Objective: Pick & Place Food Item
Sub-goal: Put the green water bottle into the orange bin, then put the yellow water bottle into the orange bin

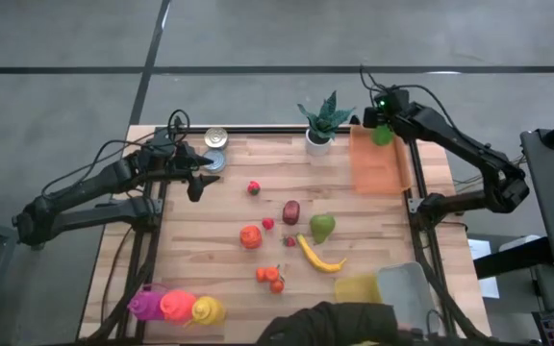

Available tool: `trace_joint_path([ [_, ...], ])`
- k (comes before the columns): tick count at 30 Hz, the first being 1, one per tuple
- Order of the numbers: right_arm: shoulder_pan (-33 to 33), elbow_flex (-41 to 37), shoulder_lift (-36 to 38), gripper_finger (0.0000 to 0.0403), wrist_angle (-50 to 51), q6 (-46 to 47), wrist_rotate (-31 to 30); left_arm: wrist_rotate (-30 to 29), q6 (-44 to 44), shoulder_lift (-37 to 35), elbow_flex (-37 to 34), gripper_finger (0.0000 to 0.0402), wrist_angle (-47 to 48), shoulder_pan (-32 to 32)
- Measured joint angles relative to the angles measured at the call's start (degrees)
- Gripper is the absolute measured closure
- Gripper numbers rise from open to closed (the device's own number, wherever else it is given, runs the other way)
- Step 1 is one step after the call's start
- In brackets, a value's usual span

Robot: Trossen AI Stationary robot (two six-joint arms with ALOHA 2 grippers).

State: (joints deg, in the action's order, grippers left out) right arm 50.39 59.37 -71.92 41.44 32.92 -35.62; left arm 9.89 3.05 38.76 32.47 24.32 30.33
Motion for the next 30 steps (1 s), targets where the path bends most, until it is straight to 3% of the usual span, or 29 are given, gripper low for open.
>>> trace_joint_path([
  [17, 0.00, -1.85, -2.10, 0.0188, -2.68, 3.31, -2.11, 0.00, 0.00, 0.00, 0.00, 0.0096, -0.02, 0.02],
  [24, 0.00, -2.45, -2.10, 0.0152, -2.90, 3.35, -2.12, 0.00, 0.00, 0.00, 0.00, 0.0096, -0.01, 0.02],
  [30, 0.00, -2.59, -2.10, 0.0145, -2.85, 3.26, -2.11, 0.00, 0.01, 0.00, 0.00, 0.0096, -0.01, 0.00],
])
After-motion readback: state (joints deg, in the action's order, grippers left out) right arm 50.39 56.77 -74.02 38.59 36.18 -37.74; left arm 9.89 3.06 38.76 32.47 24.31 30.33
